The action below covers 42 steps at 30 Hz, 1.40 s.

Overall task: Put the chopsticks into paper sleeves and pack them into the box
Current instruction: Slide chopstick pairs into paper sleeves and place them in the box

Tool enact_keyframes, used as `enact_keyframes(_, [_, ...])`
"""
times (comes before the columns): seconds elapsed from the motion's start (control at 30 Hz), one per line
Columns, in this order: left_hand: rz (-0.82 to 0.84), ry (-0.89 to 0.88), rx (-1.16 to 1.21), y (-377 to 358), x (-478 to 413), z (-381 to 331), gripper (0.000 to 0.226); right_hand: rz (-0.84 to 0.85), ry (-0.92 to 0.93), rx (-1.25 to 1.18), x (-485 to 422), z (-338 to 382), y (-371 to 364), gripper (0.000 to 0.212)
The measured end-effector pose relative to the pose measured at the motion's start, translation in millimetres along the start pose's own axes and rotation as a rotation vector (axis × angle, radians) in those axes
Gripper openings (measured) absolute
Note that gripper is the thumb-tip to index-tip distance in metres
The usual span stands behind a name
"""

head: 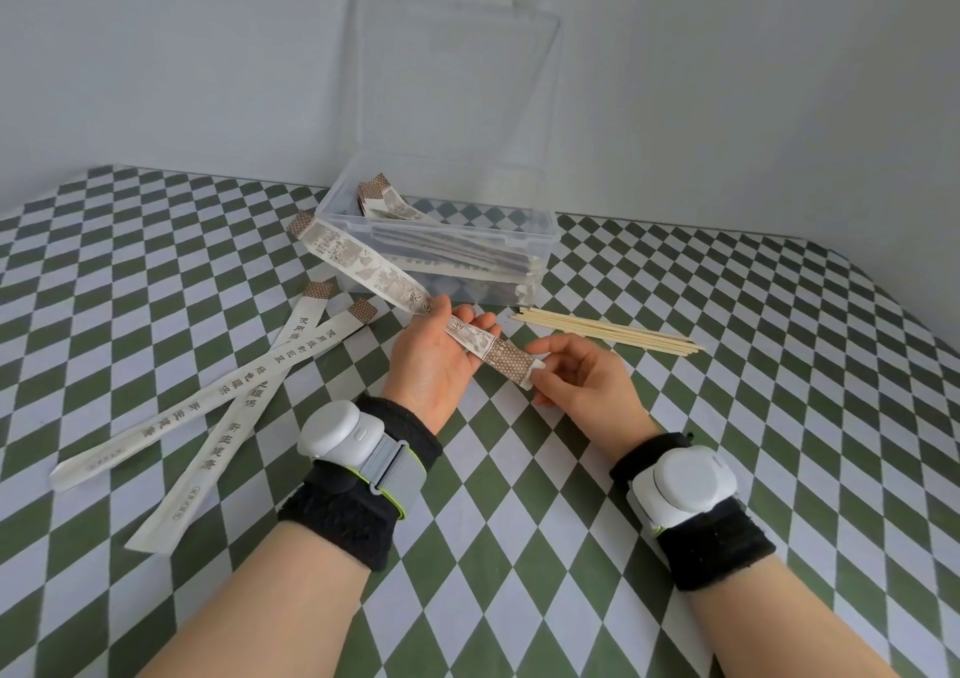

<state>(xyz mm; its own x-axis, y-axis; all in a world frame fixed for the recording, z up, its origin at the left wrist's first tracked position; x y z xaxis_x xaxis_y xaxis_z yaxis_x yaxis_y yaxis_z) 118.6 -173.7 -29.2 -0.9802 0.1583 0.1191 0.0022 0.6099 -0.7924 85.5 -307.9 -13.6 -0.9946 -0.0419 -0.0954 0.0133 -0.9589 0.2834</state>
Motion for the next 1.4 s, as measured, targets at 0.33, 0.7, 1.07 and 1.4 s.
enact_keyframes(0.33, [0.048,0.063,-0.015,-4.5,1.2,6.9,0.017,0.039,-0.010,0.021,0.0,-2.1,-3.2,0.016])
enact_keyframes(0.7, [-0.003,0.011,0.146,6.6,-3.2,-4.8,0.050,-0.043,0.162,0.518,-5.6,8.6,3.7,0.016])
enact_keyframes(1.07, [-0.036,0.016,0.202,13.8,-7.1,-5.3,0.054,-0.092,0.003,1.172,-46.0,-9.8,67.5,0.023])
enact_keyframes(1.4, [-0.060,0.035,0.229,19.8,-8.2,-3.8,0.049,-0.012,-0.118,1.214,-56.2,-13.0,64.4,0.019])
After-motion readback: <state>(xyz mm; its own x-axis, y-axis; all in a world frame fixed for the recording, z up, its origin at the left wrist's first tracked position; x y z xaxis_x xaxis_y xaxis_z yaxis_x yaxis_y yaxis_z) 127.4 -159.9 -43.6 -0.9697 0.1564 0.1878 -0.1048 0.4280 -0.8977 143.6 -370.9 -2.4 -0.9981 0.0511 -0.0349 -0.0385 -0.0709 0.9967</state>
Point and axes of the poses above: each hand's wrist, its own x-axis away from the middle knuckle, its own y-axis out of the back of the hand, z = x × y, the point moved 10 cm from there along -x, towards the middle knuckle, and after that the axes turned 1 degree about -z, right-handed, at the moved point
